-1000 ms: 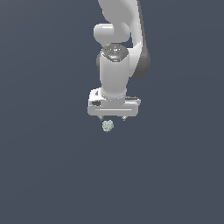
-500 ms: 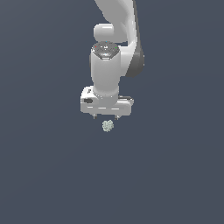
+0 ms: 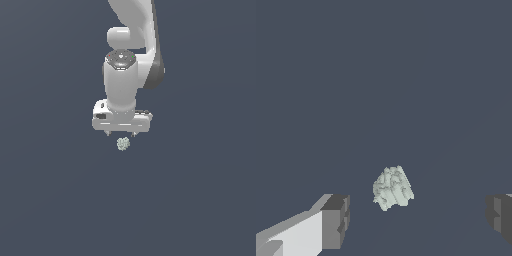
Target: Pick up the object and move it to a goal position.
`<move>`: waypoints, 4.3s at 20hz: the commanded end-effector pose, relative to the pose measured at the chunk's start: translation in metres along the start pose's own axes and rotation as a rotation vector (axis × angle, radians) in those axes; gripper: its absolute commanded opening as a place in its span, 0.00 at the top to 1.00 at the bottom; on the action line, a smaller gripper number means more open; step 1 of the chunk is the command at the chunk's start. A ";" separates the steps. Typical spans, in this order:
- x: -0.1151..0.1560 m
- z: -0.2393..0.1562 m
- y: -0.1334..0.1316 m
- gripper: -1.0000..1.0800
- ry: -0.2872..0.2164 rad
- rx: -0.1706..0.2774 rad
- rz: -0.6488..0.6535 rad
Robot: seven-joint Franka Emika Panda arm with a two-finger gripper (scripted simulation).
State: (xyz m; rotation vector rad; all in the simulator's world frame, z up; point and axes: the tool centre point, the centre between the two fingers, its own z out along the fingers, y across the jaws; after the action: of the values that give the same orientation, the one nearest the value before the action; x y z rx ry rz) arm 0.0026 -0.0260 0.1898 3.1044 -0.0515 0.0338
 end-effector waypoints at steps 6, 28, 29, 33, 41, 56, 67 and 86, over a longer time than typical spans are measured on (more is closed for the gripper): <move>-0.010 0.020 -0.001 0.04 -0.005 0.006 -0.094; -0.054 0.092 -0.006 0.04 -0.014 0.040 -0.456; -0.055 0.092 -0.006 0.04 -0.014 0.040 -0.459; -0.055 0.093 -0.006 0.04 -0.014 0.040 -0.458; -0.057 0.119 -0.007 0.04 -0.014 0.041 -0.460; -0.057 0.143 -0.008 1.00 -0.014 0.041 -0.462; -0.061 0.135 -0.010 1.00 -0.012 0.040 -0.463; -0.104 0.079 -0.026 1.00 -0.014 0.040 -0.462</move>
State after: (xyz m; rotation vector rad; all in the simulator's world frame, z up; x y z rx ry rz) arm -0.0969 -0.0003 0.1057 3.0686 0.6691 0.0009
